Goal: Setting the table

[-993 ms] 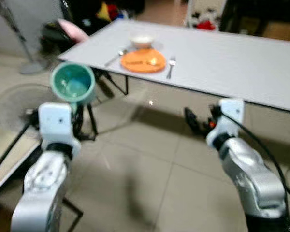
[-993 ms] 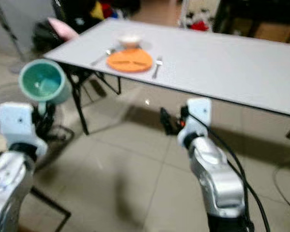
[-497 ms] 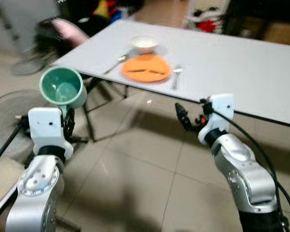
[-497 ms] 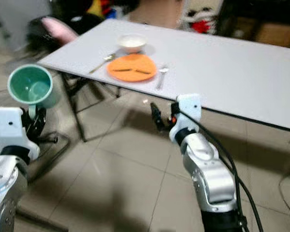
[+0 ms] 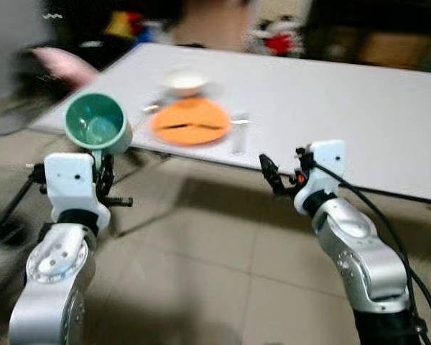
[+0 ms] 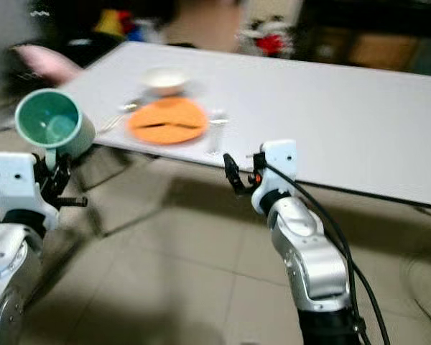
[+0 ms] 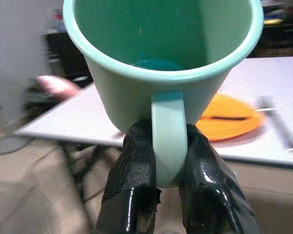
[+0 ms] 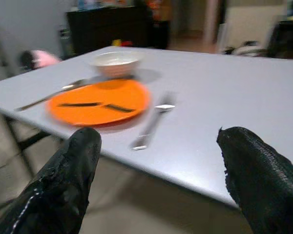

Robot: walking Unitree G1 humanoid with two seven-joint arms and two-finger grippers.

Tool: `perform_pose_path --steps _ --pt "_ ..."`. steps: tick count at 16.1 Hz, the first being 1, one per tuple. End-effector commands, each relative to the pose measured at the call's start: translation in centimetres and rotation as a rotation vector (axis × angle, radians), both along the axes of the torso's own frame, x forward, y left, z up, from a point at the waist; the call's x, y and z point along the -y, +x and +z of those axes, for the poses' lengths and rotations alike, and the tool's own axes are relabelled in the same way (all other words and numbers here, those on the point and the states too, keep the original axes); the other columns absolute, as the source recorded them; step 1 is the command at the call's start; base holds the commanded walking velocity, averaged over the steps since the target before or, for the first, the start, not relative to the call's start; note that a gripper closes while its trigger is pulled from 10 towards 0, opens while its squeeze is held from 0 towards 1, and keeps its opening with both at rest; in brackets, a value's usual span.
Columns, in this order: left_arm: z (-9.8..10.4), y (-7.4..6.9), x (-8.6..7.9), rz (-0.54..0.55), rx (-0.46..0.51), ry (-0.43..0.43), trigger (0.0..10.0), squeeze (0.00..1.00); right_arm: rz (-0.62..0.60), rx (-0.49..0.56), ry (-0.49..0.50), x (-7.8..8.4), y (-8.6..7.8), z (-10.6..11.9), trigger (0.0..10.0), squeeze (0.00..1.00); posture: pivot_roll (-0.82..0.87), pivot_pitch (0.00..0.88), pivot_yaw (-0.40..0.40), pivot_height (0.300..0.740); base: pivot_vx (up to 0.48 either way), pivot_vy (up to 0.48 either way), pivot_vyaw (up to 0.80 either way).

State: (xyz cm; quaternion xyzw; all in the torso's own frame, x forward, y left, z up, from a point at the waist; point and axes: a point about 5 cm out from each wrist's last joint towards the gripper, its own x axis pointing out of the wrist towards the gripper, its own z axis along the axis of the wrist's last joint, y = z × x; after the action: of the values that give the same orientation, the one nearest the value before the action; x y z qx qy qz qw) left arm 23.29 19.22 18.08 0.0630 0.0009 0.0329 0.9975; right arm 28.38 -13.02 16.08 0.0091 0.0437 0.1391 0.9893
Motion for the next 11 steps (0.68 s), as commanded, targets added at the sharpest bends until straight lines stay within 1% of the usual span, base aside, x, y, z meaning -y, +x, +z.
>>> perform_pose_path --steps 1,2,6,8,11 --pt "0.3 0.34 0.66 -0.032 0.014 -0.006 10.0 0.0 -0.024 0.017 -0.017 0.81 0.25 0.33 10.0 0.0 -0.07 0.0 0.03 0.74 0.416 0.0 -0.8" --pt "0.31 0.37 0.66 -0.033 0.015 -0.005 10.0 0.0 -0.025 0.021 -0.018 0.81 0.31 0.36 10.0 0.0 -0.07 0.0 0.027 0.74 0.416 0.0 -0.5" --pt "0.37 0.59 0.44 -0.041 0.015 0.002 10.0 0.0 0.0 0.045 -0.053 0.36 0.49 0.57 10.0 0.0 -0.07 0.0 0.026 0.74 0.413 0.0 0.0" --pt "0.31 0.7 0.36 -0.046 0.012 0.005 10.0 0.0 0.033 0.037 -0.043 0.08 0.3 0.5 10.0 0.0 -0.07 0.0 0.026 0.74 0.414 0.0 0.0" --pt "0.29 0.84 0.24 -0.048 0.008 0.007 10.0 0.0 0.044 0.043 -0.046 0.04 0.26 0.52 10.0 0.0 -0.07 0.0 0.032 0.74 0.414 0.0 0.0"
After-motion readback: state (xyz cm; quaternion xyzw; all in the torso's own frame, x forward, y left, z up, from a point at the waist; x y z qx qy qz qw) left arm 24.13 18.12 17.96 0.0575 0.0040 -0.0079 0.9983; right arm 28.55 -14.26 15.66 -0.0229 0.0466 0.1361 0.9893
